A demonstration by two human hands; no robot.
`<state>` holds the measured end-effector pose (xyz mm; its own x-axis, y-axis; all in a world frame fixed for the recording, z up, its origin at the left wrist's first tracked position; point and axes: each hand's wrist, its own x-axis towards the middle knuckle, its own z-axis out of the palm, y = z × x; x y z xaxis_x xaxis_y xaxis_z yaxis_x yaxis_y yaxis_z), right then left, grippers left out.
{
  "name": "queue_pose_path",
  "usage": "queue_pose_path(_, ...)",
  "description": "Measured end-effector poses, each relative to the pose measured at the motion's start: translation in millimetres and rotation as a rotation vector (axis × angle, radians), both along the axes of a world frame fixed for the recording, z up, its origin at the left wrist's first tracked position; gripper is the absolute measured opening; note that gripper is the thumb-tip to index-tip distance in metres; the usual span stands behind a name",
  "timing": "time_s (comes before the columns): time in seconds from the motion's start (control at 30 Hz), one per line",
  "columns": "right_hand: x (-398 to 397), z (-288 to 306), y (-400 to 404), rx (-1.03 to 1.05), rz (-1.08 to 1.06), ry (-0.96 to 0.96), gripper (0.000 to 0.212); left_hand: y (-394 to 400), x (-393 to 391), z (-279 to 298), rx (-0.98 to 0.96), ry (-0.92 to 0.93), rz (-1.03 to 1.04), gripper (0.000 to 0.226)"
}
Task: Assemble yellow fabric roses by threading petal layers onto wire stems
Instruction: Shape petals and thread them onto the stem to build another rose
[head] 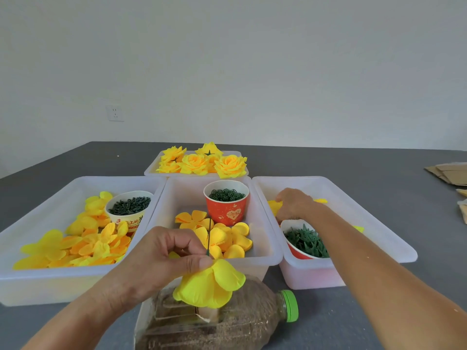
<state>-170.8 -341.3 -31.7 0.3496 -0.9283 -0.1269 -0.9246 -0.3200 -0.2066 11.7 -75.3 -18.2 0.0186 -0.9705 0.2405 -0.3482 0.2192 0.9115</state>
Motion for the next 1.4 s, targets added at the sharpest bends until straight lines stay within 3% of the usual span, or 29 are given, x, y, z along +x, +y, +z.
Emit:
queue_pose_path(0.07,5,-7,0,-0.031,0.005,0.034,0.011,1,-1,1,0.003,0.003,-0.002,0.009)
queue_pose_path(0.17,8,-13,-2,-0.168,-0.049,0.026,0.028,3,-2,1,0.002,0.003,0.007,0.009)
queue_pose_path(0.27,5,-5,4,-0.049,-0.021,0.016,0.010,3,-2,1,0.006,0.005,0.015,0.010)
queue_pose_path(0.37,2,-4,-1,0.045,-0.021,0.045,0.029,2,-2,1,0.000,0.006,0.017,0.011)
queue_pose_path(0.43,6,-5,0,-0.040,-0.011,0.072,0.009,3,-2,0,-0.005,0.008,0.015,0.010)
queue_pose_path(0.47,8,-8,-3,-0.093,-0.033,0.076,0.022,3,-1,0,-0.007,0.007,0.014,0.009)
queue_pose_path(0.53,11,-12,-4,-0.151,-0.050,0.038,0.031,2,0,-1,-0.011,0.001,0.013,0.009)
queue_pose_path(0.67,0,-9,-11,-0.263,-0.136,-0.312,0.044,2,1,-3,-0.017,0.006,0.007,0.009)
queue_pose_path(0.77,-16,6,-12,-0.368,-0.283,-0.695,0.048,1,1,-3,-0.018,0.012,0.004,0.010)
queue_pose_path(0.87,-28,25,-3,-0.167,-0.454,-1.234,0.038,2,0,-3,-0.031,0.015,0.004,0.009)
queue_pose_path(0.93,-34,34,9,-0.019,-0.508,-1.454,0.027,2,0,-3,-0.039,0.015,0.008,0.010)
queue_pose_path(1.23,-27,51,90,0.281,-0.279,-1.517,0.020,2,-1,-2,-0.029,0.033,0.016,0.009)
queue_pose_path(1.4,-17,49,122,0.183,-0.068,-1.391,0.024,3,-2,-3,-0.027,0.043,0.021,0.012)
